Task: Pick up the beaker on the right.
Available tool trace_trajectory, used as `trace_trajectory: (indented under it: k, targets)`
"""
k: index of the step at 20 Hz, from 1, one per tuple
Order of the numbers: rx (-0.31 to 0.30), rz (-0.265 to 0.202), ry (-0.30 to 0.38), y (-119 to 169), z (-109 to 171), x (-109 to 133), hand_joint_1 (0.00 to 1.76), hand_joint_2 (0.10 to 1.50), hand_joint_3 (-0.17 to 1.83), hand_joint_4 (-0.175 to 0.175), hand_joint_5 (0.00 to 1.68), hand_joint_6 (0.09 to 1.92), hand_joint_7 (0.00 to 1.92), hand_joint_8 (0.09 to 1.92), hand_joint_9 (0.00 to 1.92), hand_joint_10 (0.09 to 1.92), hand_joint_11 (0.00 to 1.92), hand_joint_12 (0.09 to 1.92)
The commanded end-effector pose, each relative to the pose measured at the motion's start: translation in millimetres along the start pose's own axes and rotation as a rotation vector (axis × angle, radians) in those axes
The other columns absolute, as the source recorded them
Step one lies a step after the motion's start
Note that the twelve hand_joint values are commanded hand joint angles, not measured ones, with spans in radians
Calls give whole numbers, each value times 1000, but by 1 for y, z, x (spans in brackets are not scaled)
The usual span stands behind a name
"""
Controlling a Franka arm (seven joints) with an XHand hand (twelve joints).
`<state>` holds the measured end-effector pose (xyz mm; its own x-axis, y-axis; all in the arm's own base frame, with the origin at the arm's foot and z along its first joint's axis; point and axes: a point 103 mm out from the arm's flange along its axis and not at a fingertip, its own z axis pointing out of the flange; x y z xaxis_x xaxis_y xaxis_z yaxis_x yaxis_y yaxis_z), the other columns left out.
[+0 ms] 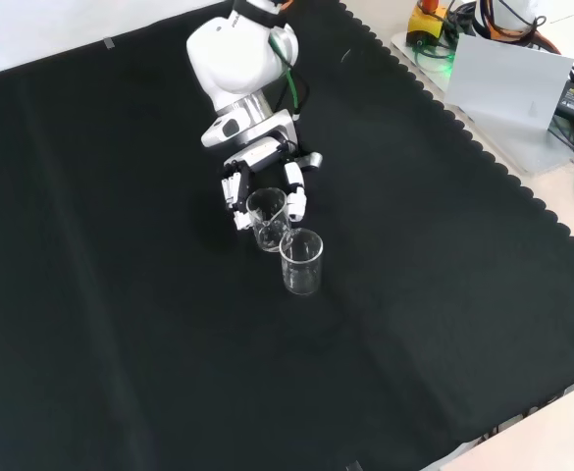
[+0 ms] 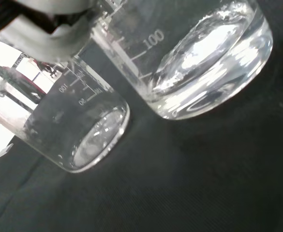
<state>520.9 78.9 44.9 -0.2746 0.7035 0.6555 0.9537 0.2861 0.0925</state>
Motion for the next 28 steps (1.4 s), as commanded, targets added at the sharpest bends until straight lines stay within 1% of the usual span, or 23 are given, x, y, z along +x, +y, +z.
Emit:
trace_trajectory:
  k: [1,2,6,8,15,21,24,28]
  targets:
    - [-42,-42,-93,10,-20,14,1114,692,606,175,1253,692,1664,339,1646,299,1401,747]
    - [-37,-49,-102,11,-28,15,1114,691,607,175,1254,691,1670,338,1651,298,1406,745]
    - [-1,-84,-159,16,-46,22,1115,688,611,175,1256,689,1681,335,1659,297,1411,741]
    - [25,-91,-177,15,-56,22,1117,682,620,175,1260,685,1687,330,1664,294,1413,738]
    - [103,-94,-221,9,-79,22,1120,672,635,175,1266,681,1707,323,1677,290,1411,730]
    - [160,-92,-261,2,-87,26,1120,668,642,175,1268,682,1717,321,1686,289,1405,727]
    - [187,-92,-277,0,-87,32,1123,655,662,175,1272,683,1726,308,1692,281,1405,728]
    - [225,-104,-303,-2,-89,43,1123,652,668,175,1272,684,1729,303,1694,279,1405,728]
